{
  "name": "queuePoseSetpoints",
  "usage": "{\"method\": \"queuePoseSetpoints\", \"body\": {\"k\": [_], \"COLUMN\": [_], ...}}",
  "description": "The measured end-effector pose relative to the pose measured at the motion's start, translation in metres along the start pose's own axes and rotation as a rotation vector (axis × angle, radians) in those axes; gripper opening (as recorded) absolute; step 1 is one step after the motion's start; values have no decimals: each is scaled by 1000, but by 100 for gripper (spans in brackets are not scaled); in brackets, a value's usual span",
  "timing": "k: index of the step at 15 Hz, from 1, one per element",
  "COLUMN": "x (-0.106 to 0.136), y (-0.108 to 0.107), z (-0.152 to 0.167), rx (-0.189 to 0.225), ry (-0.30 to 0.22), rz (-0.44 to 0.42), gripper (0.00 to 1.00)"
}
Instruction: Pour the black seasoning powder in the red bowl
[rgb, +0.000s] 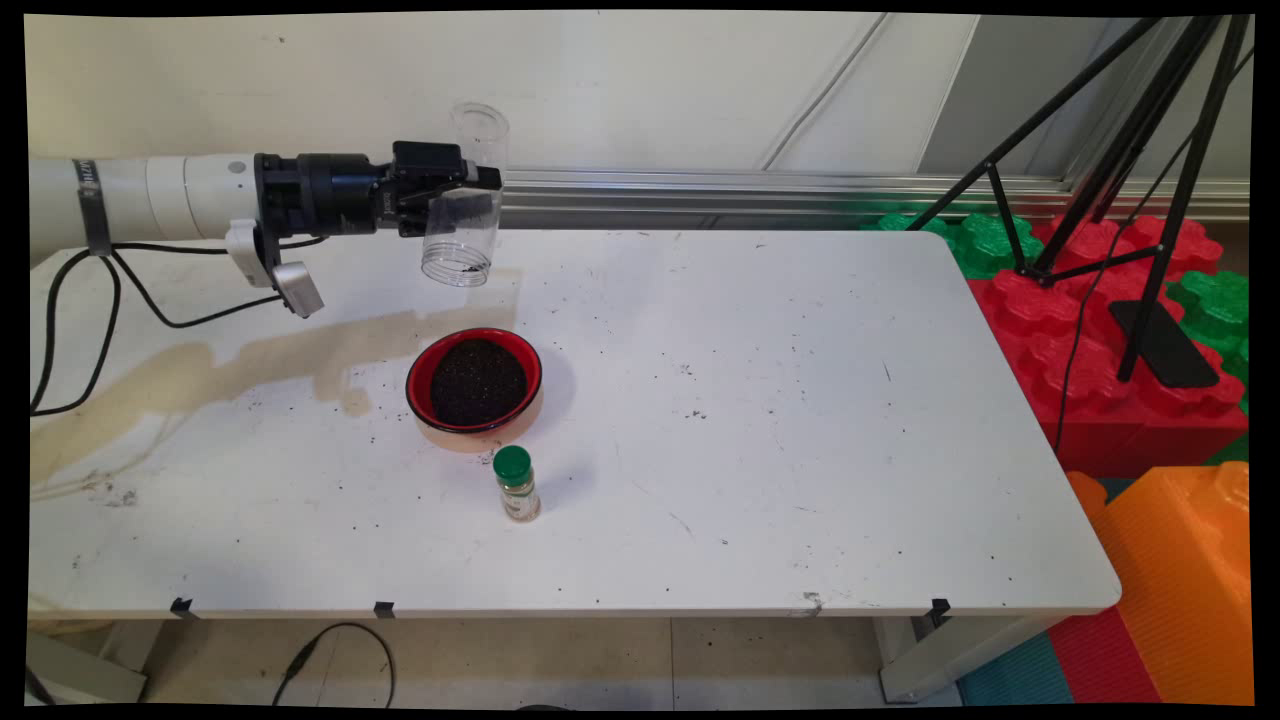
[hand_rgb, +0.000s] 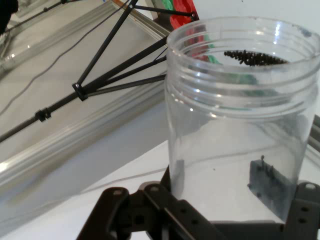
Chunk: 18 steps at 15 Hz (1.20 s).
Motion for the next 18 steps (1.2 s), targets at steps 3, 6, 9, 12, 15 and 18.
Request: {"method": "queuePoseSetpoints", "body": {"k": [3,6,9,12,15,18], "x": [-1,-1,-1,-1,0,1], "y": [0,0,0,-1,-1,-1], "z": [-1,-1,-2,-3,-5,-7], "rx": [-5,-10,-15,-21,-28,-38], "ry": [-3,-6,-5,1,7,13], "rz": [-66,-131,-203,-275,-355,-447], "gripper": [0,0,0,0,0,0]}}
